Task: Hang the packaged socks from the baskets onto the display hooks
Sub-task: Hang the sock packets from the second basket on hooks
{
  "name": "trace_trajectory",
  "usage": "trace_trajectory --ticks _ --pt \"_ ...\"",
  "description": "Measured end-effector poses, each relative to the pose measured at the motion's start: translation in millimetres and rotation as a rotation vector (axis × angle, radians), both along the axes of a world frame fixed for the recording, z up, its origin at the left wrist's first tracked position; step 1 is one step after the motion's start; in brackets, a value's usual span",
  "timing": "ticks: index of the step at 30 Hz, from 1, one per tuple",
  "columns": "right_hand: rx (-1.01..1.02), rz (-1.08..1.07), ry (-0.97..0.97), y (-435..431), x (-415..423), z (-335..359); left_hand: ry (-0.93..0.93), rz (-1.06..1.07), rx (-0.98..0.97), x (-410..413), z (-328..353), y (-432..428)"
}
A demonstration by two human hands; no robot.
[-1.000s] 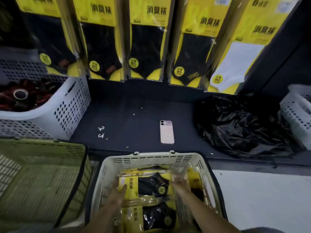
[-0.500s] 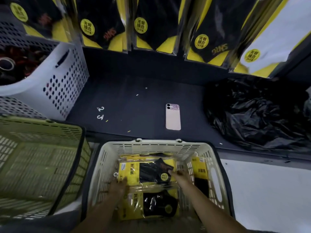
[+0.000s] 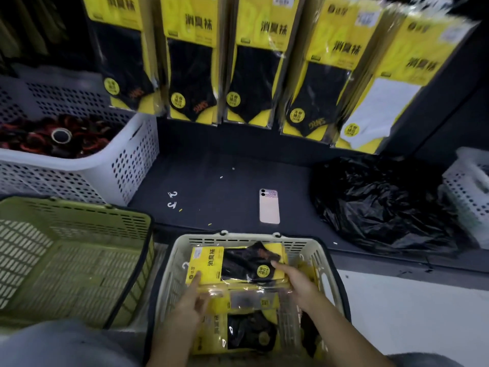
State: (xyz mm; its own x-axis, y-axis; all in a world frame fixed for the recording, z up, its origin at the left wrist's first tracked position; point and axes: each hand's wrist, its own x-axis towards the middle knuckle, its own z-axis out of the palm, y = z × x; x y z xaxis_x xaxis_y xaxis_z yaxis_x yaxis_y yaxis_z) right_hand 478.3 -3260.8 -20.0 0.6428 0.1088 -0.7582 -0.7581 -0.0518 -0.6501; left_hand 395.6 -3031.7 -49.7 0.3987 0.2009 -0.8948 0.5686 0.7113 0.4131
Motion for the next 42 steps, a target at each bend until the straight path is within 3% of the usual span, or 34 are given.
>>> trace_trajectory --ticks 4,8,12,15,18,23,27,37,42 --pt "0.162 -0.107 -0.137 5.0 -12.4 34.1 -0.301 0.208 -0.180 5.4 44.4 -25.3" --pt "0.322 -0.142 -0.217 2.7 -20.2 62.6 -0.538 0.052 -0.212 26.0 95.8 -44.1" --pt "0.297 -0.115 -0.364 -7.7 -24.1 94.7 -0.664 -0.112 0.016 40.0 139.1 -43.2" --pt "0.142 -0.223 -0.581 -16.5 -13.2 127.4 -0.765 -0.202 0.192 47.0 180.1 -43.5" --pt "0.078 -0.153 -0.832 -18.7 2.6 173.1 -0.849 -0.357 0.384 50.6 219.5 -49.1" --pt "-0.005 -0.109 -1.039 -14.7 14.6 240.6 -0.966 -0.523 0.531 59.2 261.4 -69.3" --pt "0.018 -0.194 -1.079 -21.8 14.1 266.9 -1.012 -0.489 0.521 67.6 280.5 -79.1" --pt "0.160 -0.154 -1.003 -55.1 36.6 280.8 -1.028 -0.427 0.595 99.4 309.3 -82.4" --pt "0.120 -0.345 -1.001 -92.6 82.3 292.2 -1.039 -0.367 0.679 127.5 331.3 -64.8"
